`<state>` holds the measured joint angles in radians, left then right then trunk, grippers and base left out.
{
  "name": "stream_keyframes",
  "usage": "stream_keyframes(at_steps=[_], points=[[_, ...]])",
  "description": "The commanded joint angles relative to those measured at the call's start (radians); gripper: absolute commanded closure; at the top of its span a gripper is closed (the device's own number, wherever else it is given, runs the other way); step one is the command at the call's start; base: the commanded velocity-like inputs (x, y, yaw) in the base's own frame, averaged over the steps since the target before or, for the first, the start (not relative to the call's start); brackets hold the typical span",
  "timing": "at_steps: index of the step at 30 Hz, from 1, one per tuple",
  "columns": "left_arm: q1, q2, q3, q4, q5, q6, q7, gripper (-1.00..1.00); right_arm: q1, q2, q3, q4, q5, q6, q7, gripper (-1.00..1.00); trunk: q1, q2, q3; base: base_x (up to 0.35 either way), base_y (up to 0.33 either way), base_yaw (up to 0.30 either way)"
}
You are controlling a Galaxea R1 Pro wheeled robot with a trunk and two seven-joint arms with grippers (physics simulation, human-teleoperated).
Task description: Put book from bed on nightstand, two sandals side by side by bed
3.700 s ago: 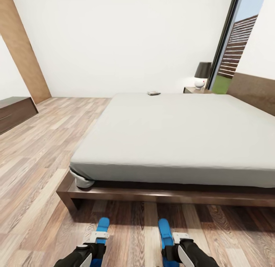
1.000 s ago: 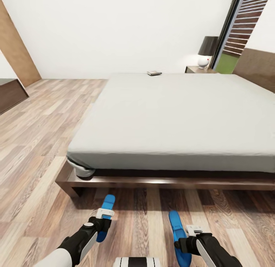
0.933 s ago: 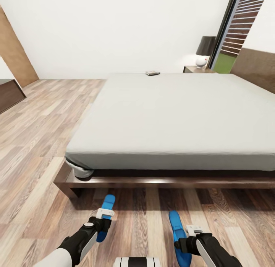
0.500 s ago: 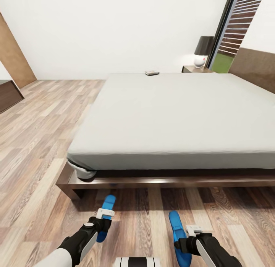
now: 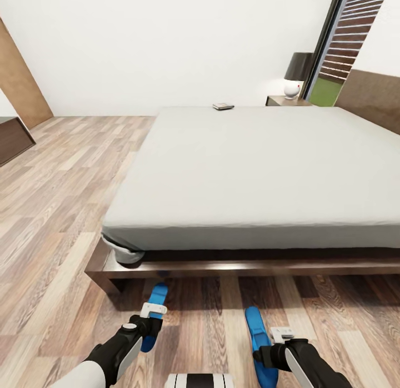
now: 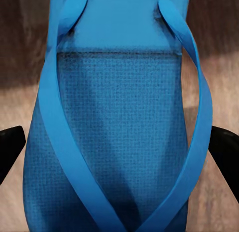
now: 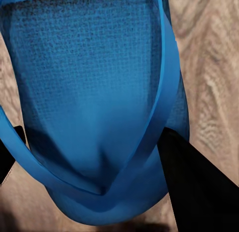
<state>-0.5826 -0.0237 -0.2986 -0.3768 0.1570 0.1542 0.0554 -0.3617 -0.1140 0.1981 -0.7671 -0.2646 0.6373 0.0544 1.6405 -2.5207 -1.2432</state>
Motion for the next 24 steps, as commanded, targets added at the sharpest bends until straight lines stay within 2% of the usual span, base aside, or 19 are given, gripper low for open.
stream_keyframes(at_steps=[1, 18, 24], points=[[0.0, 0.001, -0.008, -0.002, 0.01, 0.006, 0.006, 1.0, 0.0, -0.001, 0.003, -0.001, -0.001, 0.005, -0.001, 1.0, 0.0, 0.0, -0.001, 0.121, 0.104, 0.0], [0.0, 0.002, -0.008, -0.004, 0.012, 0.007, 0.007, 1.0, 0.0, 0.0, 0.003, -0.001, 0.001, 0.002, -0.002, 1.0, 0.0, 0.0, -0.001, 0.024, 0.021, 0.0], [0.0, 0.002, -0.008, -0.004, 0.011, 0.006, 0.009, 1.0, 0.0, -0.001, 0.003, -0.001, 0.001, 0.002, -0.002, 1.0, 0.003, -0.002, -0.024, 0.0, 0.0, 0.0]])
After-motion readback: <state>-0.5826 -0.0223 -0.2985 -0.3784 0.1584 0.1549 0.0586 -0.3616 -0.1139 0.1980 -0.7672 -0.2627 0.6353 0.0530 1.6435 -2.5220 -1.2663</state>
